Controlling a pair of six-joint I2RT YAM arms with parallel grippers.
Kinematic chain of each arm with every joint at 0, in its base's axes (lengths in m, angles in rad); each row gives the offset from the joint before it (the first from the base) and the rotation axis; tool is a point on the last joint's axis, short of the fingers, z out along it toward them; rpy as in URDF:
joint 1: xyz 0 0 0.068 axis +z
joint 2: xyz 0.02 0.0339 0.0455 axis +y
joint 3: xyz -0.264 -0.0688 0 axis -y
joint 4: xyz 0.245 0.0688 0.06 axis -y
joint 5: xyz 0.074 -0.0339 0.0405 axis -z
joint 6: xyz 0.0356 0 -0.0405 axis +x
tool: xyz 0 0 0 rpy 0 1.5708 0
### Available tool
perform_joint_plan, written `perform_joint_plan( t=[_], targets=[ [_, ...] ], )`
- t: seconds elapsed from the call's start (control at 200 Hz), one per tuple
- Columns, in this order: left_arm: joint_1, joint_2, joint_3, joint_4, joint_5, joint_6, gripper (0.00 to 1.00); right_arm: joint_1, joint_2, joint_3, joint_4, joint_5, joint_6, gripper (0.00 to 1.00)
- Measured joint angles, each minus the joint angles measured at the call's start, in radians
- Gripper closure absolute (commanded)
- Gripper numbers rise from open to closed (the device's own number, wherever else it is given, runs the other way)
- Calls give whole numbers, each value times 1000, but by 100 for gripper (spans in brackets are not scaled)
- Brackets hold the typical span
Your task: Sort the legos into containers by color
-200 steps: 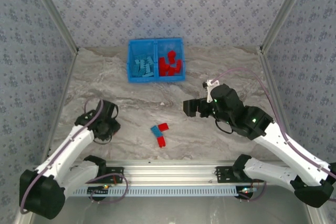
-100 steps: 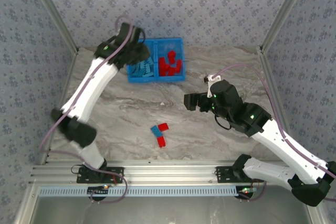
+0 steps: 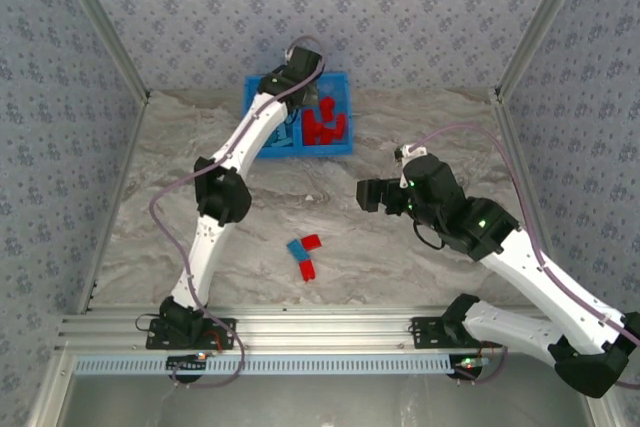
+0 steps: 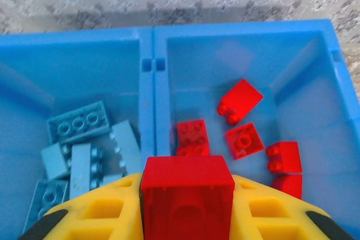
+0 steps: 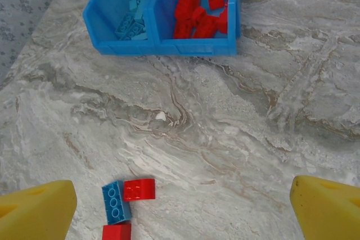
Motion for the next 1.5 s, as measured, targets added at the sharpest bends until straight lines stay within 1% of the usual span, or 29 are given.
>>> perform_joint_plan(
  t=[0.095,0.2,0.225,0.245,0.31,0.35,0.425,0.52,0.63,0.769,0.824,0.899,1.009,1.134,1.284,1.409,1.439,1.499],
  targets=[
    [0,44,28,72,-6,31,70,-6,0,-14,0,-6,1,0],
    [0,97,57,133,-36,45,70,-9,1,-18,0,-14,8,0],
    [0,109,61,147,-45,45,68,-9,1,-19,0,-17,8,0],
    [0,116,62,154,-47,45,66,-10,1,-19,0,-18,10,0],
    [0,138,62,175,-49,45,52,-11,1,-19,0,-24,12,0],
    [1,150,62,190,-49,42,46,-11,1,-19,-1,-24,15,0],
    [1,163,62,214,-42,50,36,-12,1,-19,-9,-24,15,0],
    [-1,165,64,227,-37,47,28,-14,1,-18,-27,-24,15,0],
    [-5,159,76,227,-28,21,26,-14,2,-18,-48,-24,18,0],
    [-13,96,67,154,5,-80,25,-14,2,-18,-56,-47,30,0],
    [-17,26,18,126,16,-117,25,-11,2,-18,-56,-60,34,0],
    [-27,-117,-96,111,19,-157,24,-3,3,-18,-56,-77,34,0],
    [-56,-398,-317,112,31,-208,22,34,25,-18,-56,-109,33,2],
    [-90,-762,-629,145,34,-261,20,121,95,-17,-56,-121,33,4],
    [-87,-1160,-1029,137,12,-288,18,241,249,9,-52,-123,27,8],
    [-83,-1392,-1275,62,24,-262,10,323,411,44,-32,-109,25,14],
    [-83,-1440,-1322,35,40,-248,8,337,449,55,-30,-105,26,14],
    [-83,-1522,-1398,-14,75,-220,6,361,540,88,-29,-98,33,9]
  ],
)
